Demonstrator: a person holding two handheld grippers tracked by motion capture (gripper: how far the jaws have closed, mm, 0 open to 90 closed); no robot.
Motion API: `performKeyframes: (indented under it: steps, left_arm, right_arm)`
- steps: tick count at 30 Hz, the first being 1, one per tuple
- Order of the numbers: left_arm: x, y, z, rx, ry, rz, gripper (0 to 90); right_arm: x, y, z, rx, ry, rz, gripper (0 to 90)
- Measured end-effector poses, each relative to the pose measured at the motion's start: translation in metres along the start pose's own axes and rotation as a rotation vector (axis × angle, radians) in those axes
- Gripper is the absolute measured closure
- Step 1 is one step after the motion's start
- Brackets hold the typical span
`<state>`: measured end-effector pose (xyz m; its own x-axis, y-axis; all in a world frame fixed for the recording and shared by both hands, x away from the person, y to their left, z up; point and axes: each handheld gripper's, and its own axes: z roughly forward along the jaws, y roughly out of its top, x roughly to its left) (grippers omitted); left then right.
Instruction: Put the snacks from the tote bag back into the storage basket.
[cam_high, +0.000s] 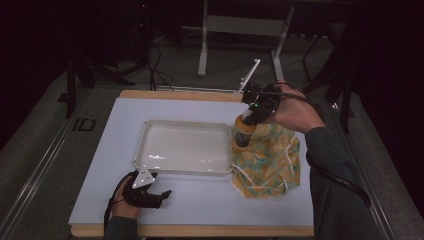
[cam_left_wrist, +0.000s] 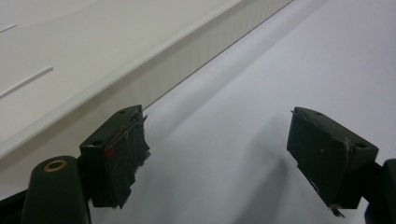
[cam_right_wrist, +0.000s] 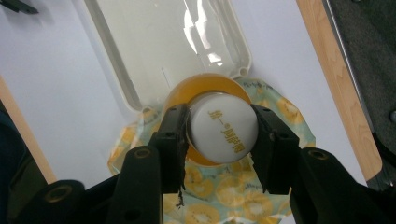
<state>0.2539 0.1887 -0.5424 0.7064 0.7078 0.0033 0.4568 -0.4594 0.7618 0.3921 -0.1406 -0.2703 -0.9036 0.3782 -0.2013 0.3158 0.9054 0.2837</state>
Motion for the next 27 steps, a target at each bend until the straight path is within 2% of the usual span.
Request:
performKeyframes:
  steps: [10,12,27]
  left_arm:
    - [0.0,0.0,0.0,-0.004,-0.003,0.001,19.6]
    - [0.0,0.0,0.0,-0.006,-0.003,0.001,19.6]
    - [0.0,0.0,0.0,-0.003,-0.004,0.0,19.6]
  right_arm:
    - [0.007,0.009,0.002,0.0,0.01,-0.023,58.9]
    - [0.01,0.011,0.003,0.007,0.014,-0.043,58.9]
    - [0.017,0.016,0.01,-0.001,0.032,-0.052,58.9]
